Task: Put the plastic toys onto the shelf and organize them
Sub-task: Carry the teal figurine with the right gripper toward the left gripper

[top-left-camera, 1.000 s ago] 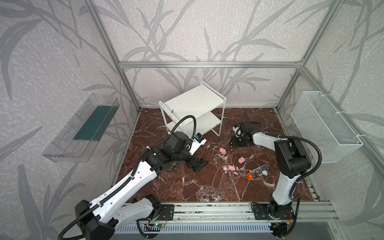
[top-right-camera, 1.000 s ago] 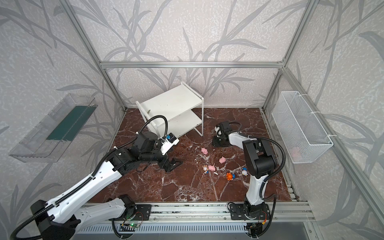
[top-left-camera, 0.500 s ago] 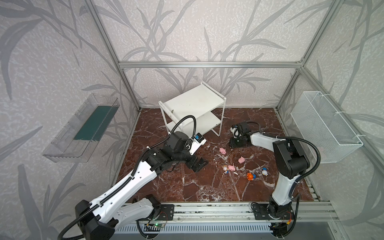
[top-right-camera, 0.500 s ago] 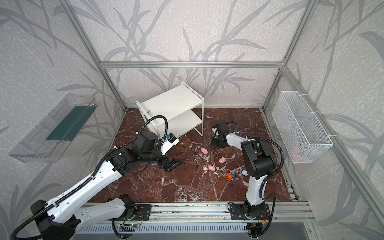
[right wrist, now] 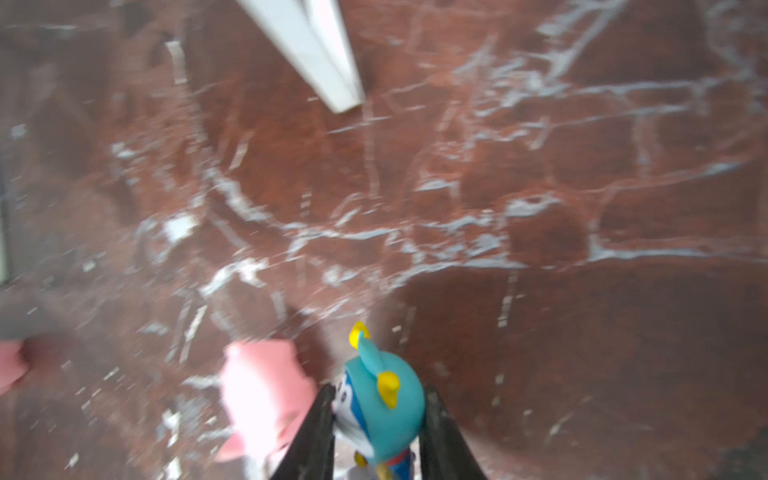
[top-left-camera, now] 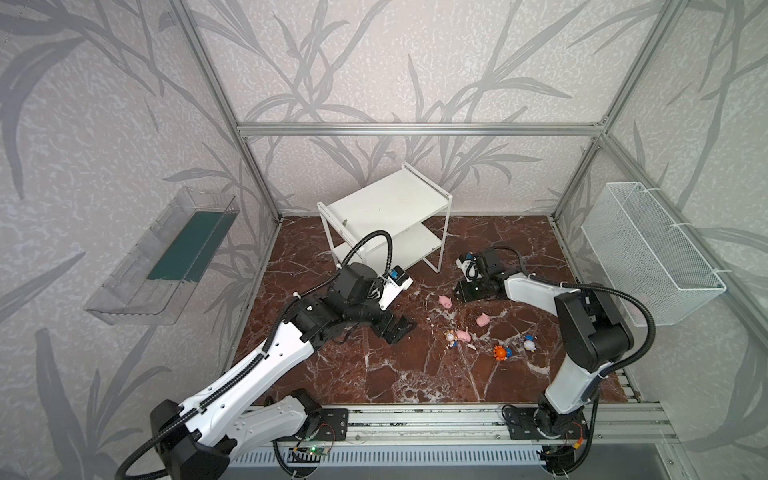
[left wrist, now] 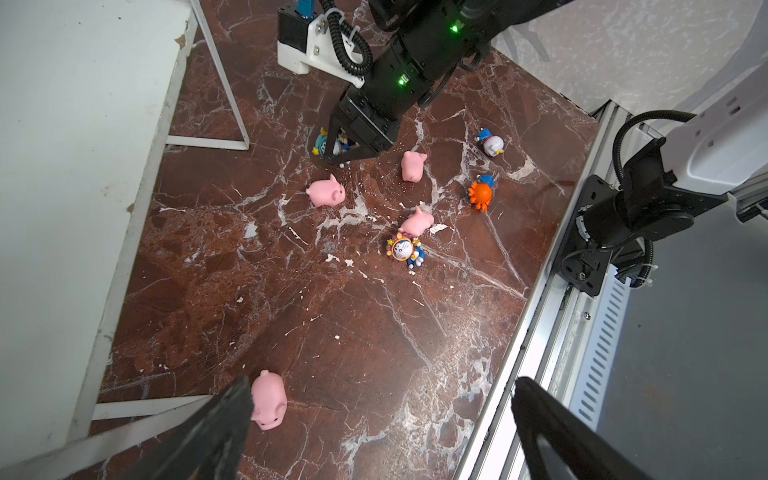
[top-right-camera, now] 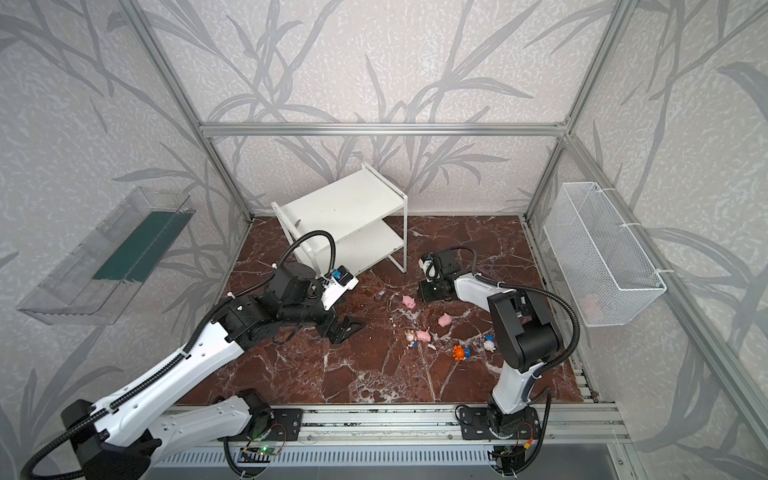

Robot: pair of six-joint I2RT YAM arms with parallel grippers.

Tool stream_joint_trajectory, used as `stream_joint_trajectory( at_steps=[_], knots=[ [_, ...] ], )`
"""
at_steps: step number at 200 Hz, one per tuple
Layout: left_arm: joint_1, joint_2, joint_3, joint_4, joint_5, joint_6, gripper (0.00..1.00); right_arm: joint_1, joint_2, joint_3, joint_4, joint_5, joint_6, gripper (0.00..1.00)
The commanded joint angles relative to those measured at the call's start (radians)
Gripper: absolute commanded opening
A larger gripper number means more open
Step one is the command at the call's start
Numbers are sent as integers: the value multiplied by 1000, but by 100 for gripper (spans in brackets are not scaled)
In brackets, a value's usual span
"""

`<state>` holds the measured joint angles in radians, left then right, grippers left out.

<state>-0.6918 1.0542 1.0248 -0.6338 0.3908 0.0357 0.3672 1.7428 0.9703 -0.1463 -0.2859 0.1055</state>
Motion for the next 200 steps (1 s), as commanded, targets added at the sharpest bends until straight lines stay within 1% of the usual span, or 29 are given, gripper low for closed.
stream_joint_trajectory(
  at_steps=[1,36,53,78,107,136,166,200],
  knots=[
    [4,-13,-12,9,10,33,99,35,-103,-63,122,-107,-74,27],
    [3,-12,-15,15,26,32,99,69,-219,-147,224,-282,-142,27],
    [5,-13,-17,16,28,34,99,80,-268,-177,264,-386,-157,27],
    [4,-11,-22,18,46,40,99,108,-328,-206,298,-513,-172,27],
    [4,-11,-22,20,66,40,99,162,-391,-215,305,-667,-188,29],
    [5,-20,-23,33,94,38,98,217,-413,-171,205,-732,-214,29],
    [7,-23,-22,33,114,37,95,269,-448,-136,115,-768,-259,29],
    [12,-28,-19,31,178,40,88,291,-486,-110,57,-754,-274,29]
  ],
)
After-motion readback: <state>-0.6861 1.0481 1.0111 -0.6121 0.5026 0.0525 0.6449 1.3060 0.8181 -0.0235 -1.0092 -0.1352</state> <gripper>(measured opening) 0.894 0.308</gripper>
